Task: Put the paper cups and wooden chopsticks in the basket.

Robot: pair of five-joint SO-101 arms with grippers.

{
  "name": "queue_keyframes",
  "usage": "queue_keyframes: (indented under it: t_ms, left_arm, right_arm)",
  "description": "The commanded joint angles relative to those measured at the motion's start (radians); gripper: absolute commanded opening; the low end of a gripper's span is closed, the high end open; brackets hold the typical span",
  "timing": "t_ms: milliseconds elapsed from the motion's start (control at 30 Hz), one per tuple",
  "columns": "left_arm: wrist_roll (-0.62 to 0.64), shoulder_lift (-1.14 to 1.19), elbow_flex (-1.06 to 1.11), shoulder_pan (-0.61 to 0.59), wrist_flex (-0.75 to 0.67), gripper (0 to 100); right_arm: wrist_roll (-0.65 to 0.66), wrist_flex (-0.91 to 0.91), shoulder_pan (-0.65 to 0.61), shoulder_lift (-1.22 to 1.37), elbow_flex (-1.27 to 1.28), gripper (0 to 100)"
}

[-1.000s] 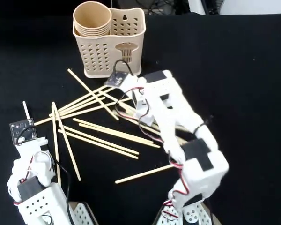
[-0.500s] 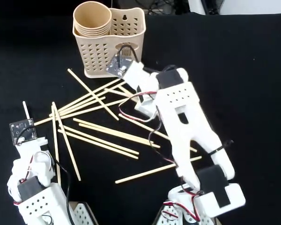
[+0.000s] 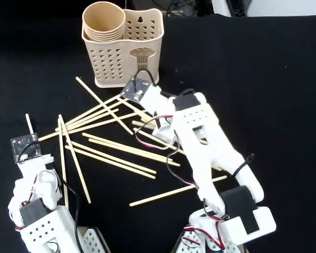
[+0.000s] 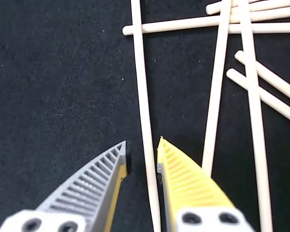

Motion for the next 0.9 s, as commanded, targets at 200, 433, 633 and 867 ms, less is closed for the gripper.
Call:
queue_keyframes:
  t_ms: [200,433,633,867]
  left_arm:
    - [-0.009,-0.006,-0.008,-0.002,0.006,12]
    - [-0.009,-0.006,-0.008,-0.002,0.006,12]
    - [-0.009,-0.006,-0.008,-0.002,0.006,12]
    - [-0.009,-0.006,-0.008,-0.002,0.006,12]
  right_arm:
    - [0.000,-0.163,0.041,0.119,0.045,2.3]
    - [0.000,-0.133,0.074,0.213,-0.022,13.9]
    - [0.000,-0.133,0.072,0.243,-0.025,13.0]
    - [0.000,-0.140,0.081,0.246,-0.033,16.6]
